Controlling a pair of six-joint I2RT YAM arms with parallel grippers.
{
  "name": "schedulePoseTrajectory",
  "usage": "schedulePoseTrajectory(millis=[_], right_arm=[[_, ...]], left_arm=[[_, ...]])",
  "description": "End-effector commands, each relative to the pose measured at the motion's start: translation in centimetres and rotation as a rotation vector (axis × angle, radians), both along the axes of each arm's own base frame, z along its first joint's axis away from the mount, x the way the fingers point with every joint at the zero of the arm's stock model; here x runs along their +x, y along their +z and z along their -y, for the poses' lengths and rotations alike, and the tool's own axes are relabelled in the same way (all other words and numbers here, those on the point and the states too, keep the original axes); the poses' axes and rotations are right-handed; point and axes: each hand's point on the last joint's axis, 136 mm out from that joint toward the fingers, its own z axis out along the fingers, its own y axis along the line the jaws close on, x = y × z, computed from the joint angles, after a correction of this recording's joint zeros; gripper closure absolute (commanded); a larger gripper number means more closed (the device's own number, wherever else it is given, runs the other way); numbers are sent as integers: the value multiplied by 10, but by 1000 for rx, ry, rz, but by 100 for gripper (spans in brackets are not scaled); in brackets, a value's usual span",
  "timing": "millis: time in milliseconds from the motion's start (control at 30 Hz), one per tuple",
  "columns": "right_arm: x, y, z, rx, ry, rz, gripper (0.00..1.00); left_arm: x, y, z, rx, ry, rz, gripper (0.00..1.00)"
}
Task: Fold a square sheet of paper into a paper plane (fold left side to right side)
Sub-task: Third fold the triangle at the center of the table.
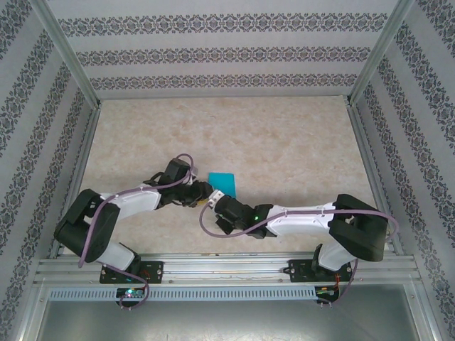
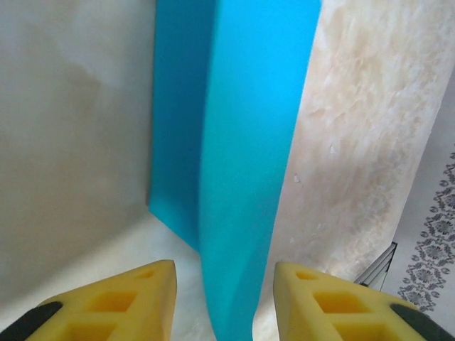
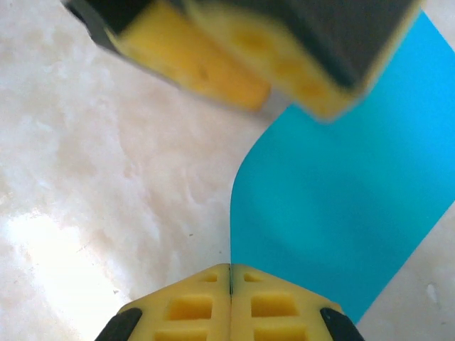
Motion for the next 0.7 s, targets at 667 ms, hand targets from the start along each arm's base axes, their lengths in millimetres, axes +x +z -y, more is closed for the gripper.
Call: schedulePoseTrajectory(millis=[667], right_arm=[[-18,-17,-2,310,-55,-481,100]], left_arm=[[33,-10,48,9,-250,23,84]])
